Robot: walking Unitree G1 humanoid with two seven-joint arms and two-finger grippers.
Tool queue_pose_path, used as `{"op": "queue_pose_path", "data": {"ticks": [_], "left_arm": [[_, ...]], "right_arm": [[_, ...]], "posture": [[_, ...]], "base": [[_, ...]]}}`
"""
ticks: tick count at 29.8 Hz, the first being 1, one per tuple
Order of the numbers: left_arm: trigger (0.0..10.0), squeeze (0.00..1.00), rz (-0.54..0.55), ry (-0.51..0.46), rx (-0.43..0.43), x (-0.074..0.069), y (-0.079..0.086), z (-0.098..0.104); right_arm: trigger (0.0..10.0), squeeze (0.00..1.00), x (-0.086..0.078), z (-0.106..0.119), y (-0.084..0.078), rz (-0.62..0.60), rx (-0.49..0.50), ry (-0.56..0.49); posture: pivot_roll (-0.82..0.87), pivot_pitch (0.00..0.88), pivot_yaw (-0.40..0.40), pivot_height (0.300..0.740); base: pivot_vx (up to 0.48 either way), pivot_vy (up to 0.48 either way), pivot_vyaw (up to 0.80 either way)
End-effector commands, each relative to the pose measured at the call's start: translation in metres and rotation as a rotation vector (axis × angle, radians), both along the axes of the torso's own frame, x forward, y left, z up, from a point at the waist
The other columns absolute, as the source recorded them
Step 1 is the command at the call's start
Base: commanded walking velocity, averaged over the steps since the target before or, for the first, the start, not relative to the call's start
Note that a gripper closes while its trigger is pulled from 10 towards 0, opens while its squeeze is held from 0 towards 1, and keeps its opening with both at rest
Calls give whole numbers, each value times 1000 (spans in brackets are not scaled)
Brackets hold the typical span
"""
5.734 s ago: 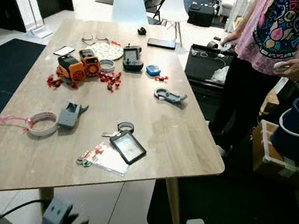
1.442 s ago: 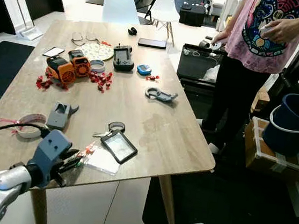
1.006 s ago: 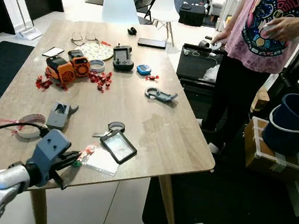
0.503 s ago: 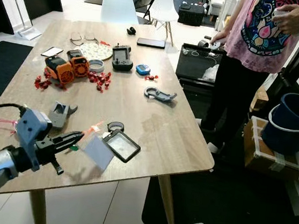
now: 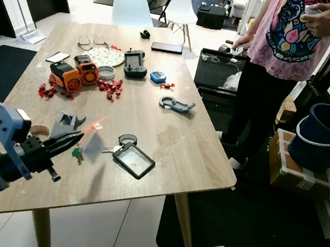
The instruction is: Hang keys on a hook
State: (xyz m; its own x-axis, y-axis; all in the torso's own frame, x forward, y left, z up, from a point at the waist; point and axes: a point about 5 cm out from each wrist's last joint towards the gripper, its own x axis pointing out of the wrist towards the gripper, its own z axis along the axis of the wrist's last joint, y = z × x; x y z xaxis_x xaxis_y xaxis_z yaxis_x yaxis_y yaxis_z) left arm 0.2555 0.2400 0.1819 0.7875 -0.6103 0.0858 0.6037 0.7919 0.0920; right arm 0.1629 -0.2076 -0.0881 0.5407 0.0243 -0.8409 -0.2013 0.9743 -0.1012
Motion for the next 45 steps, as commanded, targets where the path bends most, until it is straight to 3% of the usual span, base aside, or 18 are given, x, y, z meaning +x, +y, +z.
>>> {"op": "queue_pose_path", "data": {"ticks": [1, 4, 6, 15, 16, 17, 18, 20, 21, 23, 24, 25, 26, 30, 35, 36, 41, 45], "left_arm": [[0, 0, 23, -8, -45, 2, -1, 5], [0, 0, 64, 6, -55, 6, 1, 4], [0, 0, 174, 89, -169, 15, 3, 2], [0, 0, 208, 128, -213, 18, -1, -1], [2196, 31, 211, 122, -228, 19, -2, 0], [2196, 31, 213, 119, -240, 19, -2, 0], [7020, 780, 213, 101, -272, 19, -3, 4], [7020, 780, 212, 90, -296, 19, -4, 6], [6431, 1000, 222, 72, -343, 19, -4, 12], [5843, 1000, 245, 25, -448, 21, -1, 24], [7137, 1000, 251, 8, -481, 21, 1, 28], [7137, 1000, 251, 8, -481, 21, 1, 28], [10000, 1000, 256, -13, -521, 21, 3, 33], [10000, 1000, 253, -23, -546, 21, 5, 35], [10000, 1000, 243, 5, -432, 21, -2, 27], [10000, 78, 248, 42, -363, 22, -6, 20], [10000, 0, 192, 138, 67, 18, -31, -17], [10000, 0, 197, 127, 176, 17, -36, -29]], "right_arm": [[10000, 0, -4, -2, -2, -2, -5, 19], [10000, 0, -4, -2, -2, -2, -5, 19], [10000, 0, -4, -2, -2, -3, -6, 20], [10000, 0, -5, -2, -1, -3, -4, 21], [10000, 0, -5, -2, -1, -3, -3, 21], [10000, 0, -5, -2, -1, -3, -3, 21], [10000, 0, -5, -2, -1, -3, -3, 21], [10000, 0, -5, -2, -1, -4, -2, 21], [10000, 0, -5, -2, 0, -4, -2, 20], [10000, 0, -5, -2, 0, -3, -3, 21], [10000, 0, -5, -2, 0, -3, -3, 21], [10000, 0, -5, -2, 0, -3, -3, 21], [10000, 0, -5, -2, 0, -2, -3, 21], [10000, 0, -5, -2, -1, -3, -3, 20], [10000, 0, -5, -2, -1, -3, -4, 20], [10000, 0, -5, -2, -1, -2, -5, 20], [10000, 0, -5, -2, -1, 3, -6, 22], [10000, 0, -6, -2, -1, 5, -8, 23]], "posture": [[49, 44, -24, 740], [49, 44, -24, 740], [49, 49, -23, 740], [52, 52, -23, 740], [51, 54, -23, 740], [51, 54, -23, 740], [51, 56, -23, 740], [51, 56, -23, 740], [51, 58, -24, 740], [52, 59, -25, 740], [52, 59, -26, 740], [52, 59, -26, 740], [51, 59, -24, 740], [49, 58, -24, 740], [50, 60, -26, 740], [49, 62, -26, 740], [48, 64, -25, 740], [46, 64, -24, 740]], "base": [[0, 0, 0], [0, 0, 0], [0, 0, 0], [0, 0, 0], [0, 0, 0], [0, 0, 0], [0, 0, 0], [0, 0, 0], [0, 0, 0], [0, 0, 0], [0, 0, 0], [0, 0, 0], [0, 0, 0], [0, 0, 0], [0, 0, 0], [0, 0, 0], [0, 0, 0], [0, 0, 0]]}}
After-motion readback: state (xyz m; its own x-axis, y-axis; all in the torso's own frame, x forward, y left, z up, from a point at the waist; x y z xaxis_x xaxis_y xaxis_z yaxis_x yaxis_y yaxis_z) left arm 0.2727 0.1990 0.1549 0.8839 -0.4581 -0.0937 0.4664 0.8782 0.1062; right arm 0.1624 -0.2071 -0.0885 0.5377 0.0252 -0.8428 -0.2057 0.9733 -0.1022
